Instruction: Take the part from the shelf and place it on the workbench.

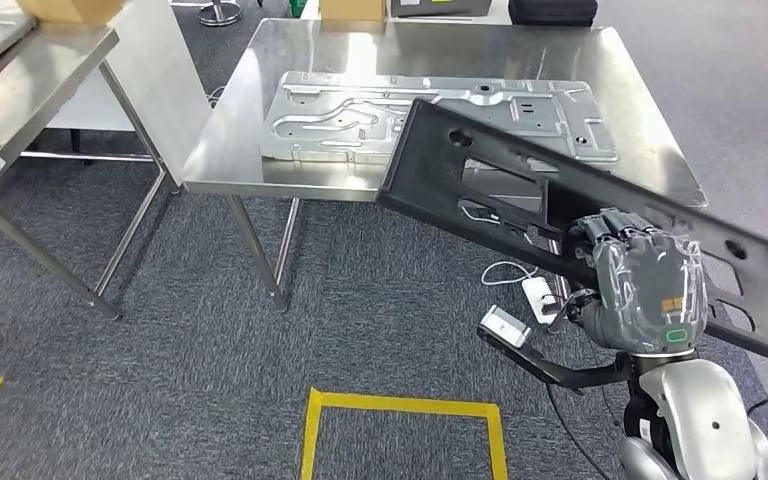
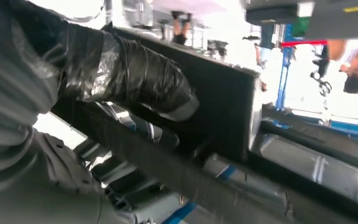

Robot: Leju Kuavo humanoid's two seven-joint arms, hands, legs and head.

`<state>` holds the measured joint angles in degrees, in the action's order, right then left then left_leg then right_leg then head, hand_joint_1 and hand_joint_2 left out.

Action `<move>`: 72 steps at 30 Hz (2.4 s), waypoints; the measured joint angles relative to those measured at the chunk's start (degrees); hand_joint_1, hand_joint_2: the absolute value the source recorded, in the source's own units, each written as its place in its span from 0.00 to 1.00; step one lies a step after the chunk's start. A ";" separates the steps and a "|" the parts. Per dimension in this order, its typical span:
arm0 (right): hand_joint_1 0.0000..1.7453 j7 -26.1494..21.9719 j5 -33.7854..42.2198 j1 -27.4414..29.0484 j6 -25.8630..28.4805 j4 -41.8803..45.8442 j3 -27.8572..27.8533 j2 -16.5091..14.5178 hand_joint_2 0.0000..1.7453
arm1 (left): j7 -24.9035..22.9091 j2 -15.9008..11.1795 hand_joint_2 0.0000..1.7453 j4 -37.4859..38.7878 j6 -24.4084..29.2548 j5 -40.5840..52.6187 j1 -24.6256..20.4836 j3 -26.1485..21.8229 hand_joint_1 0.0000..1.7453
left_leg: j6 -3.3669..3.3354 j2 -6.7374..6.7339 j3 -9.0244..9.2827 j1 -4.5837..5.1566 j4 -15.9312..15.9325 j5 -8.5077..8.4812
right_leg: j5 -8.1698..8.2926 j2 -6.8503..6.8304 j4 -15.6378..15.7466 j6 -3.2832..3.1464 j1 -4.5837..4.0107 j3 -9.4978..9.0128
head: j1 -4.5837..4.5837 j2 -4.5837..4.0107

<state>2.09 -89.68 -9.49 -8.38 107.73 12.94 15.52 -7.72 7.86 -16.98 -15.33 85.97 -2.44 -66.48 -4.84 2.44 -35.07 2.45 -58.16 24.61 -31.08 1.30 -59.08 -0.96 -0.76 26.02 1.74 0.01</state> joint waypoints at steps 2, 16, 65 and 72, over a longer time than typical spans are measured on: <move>1.00 0.11 -0.04 -0.07 -0.08 -0.04 0.03 0.00 1.00 | -0.03 0.08 1.00 -0.08 -0.05 0.02 -0.12 -0.12 0.00 | 0.07 -0.30 2.38 -0.40 1.32 0.05 | 0.85 -0.24 -2.79 0.41 -0.01 0.36 | -0.01 0.01; 1.00 12.36 -0.15 -9.49 -7.51 -4.28 12.13 -2.95 1.00 | 4.67 0.31 1.00 0.06 0.88 -0.24 -1.17 -0.90 0.00 | 3.56 -1.14 11.78 -2.27 -0.12 7.25 | 8.53 -0.63 -0.14 0.61 1.44 11.50 | 0.09 0.01; 0.25 4.31 -0.17 -15.54 -4.08 -25.99 13.93 -3.10 0.25 | 1.44 -0.61 1.00 0.26 -0.28 -0.04 -0.93 -2.19 0.00 | 3.18 -2.01 -2.29 -3.06 -1.23 -1.14 | -1.55 -0.52 -2.39 1.43 1.18 3.94 | 0.15 0.01; 0.00 5.08 -0.19 -16.98 -1.77 -36.91 17.03 -4.89 0.00 | 1.96 -0.55 0.50 0.33 -0.15 -0.01 -1.39 -2.29 0.00 | 2.49 -1.89 0.80 -2.92 -0.84 1.10 | 1.90 -1.00 -10.16 1.45 1.25 12.31 | 0.08 -0.01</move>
<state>7.17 -89.87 -26.47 -10.15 70.82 29.97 10.64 -5.76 7.31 -16.66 -15.48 85.96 -3.83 -68.76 -2.35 0.56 -34.28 -0.47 -58.99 25.71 -29.18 0.30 -69.25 0.49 0.49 38.34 1.82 0.00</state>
